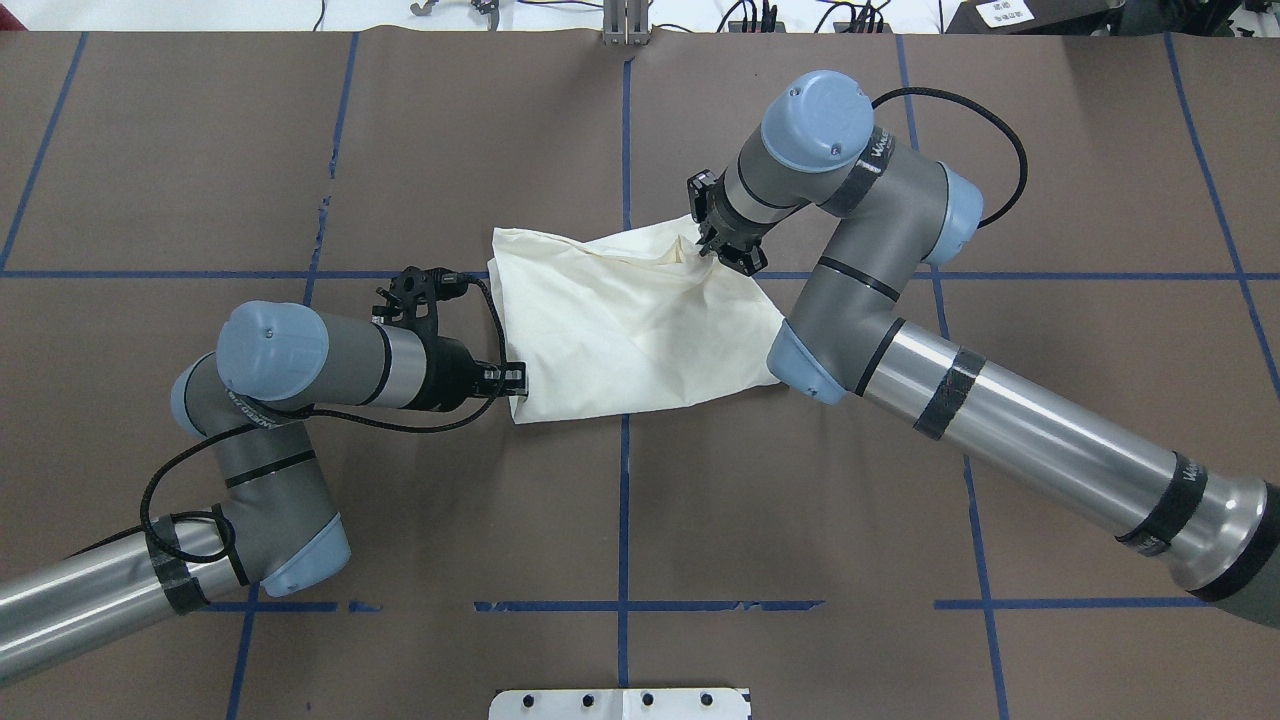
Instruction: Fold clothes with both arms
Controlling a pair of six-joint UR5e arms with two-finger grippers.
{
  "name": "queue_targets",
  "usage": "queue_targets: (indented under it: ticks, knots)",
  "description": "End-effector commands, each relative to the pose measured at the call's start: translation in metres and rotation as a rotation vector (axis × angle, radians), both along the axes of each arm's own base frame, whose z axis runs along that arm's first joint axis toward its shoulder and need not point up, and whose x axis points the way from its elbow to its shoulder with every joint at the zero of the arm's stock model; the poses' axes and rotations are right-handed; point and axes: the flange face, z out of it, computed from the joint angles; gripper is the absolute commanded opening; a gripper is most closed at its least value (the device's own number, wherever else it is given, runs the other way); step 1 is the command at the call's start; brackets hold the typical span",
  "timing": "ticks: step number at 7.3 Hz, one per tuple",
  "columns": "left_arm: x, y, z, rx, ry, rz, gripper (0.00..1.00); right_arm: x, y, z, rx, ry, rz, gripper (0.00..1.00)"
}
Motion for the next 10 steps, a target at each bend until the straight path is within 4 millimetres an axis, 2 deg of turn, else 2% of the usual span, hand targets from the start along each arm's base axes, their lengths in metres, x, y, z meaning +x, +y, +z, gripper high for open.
queue_targets:
  ticks: [1,4,5,6,7,8,9,10]
  knots:
    - [-0.001,0.015,0.005,0.012,0.041,0.121,0.0,0.0,0.0,0.001,0.0,0.002,0.0,0.0]
    - [-0.002,0.035,-0.006,-0.012,0.079,0.24,0.0,0.0,0.0,0.006,0.0,0.01,0.001,0.0]
    - [-0.023,0.052,-0.007,-0.056,0.098,0.282,0.0,0.001,0.0,0.007,0.001,0.012,0.0,0.35]
    - [-0.04,0.054,-0.03,-0.085,0.132,0.264,0.0,0.004,-0.003,0.006,0.026,0.018,-0.012,0.99]
    - [-0.048,0.05,-0.028,-0.14,0.134,0.227,0.0,0.02,-0.014,0.002,0.044,0.013,-0.018,1.0]
    - [-0.06,0.031,-0.029,-0.143,0.136,0.167,0.0,0.04,-0.026,0.002,0.039,-0.004,-0.035,1.0]
    - [-0.063,0.019,-0.034,-0.144,0.13,0.114,0.0,0.06,-0.034,-0.002,0.051,-0.034,-0.08,1.0]
    - [-0.056,0.009,-0.046,-0.15,0.112,0.055,0.0,0.077,-0.031,-0.003,0.098,-0.043,-0.104,1.0]
